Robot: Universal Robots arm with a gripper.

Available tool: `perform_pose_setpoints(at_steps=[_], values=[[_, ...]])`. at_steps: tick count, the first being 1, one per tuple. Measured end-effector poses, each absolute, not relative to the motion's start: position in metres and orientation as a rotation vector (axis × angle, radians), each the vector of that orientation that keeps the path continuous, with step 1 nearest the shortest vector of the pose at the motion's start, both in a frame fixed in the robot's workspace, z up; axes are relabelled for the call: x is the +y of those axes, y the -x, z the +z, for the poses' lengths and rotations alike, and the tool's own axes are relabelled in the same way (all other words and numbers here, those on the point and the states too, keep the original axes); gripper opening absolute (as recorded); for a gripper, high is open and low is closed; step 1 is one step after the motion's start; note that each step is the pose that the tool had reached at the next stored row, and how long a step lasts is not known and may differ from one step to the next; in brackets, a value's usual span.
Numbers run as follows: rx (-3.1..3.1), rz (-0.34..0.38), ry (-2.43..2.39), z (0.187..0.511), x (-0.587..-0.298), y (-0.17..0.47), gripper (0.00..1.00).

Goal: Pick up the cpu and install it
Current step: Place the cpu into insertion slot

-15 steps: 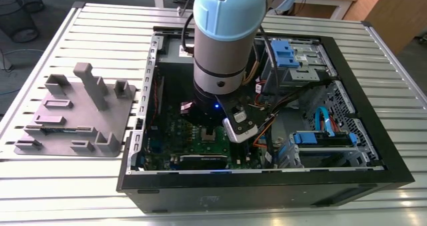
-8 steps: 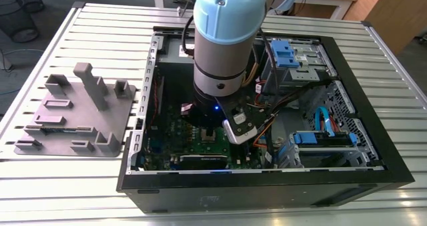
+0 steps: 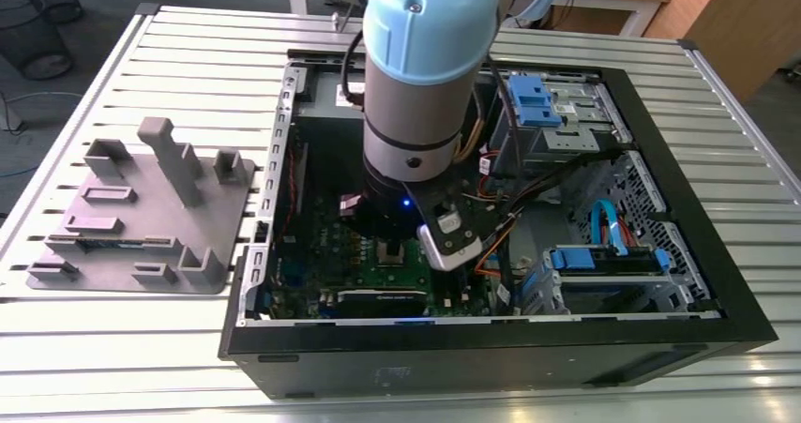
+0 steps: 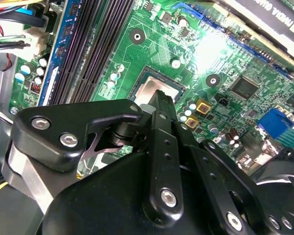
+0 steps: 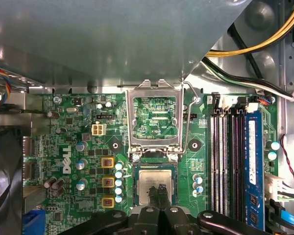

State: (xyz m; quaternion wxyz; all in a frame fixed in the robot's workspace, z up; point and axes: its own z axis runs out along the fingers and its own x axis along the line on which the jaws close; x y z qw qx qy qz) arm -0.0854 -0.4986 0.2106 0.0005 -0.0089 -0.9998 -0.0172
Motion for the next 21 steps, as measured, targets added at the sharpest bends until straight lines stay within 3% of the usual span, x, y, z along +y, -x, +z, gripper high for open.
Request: perform_pose_setpoints(at_steps=[21], values=[[-3.141,-0.057,0.028,0.2108,-0.4992,0.0854,0.11]])
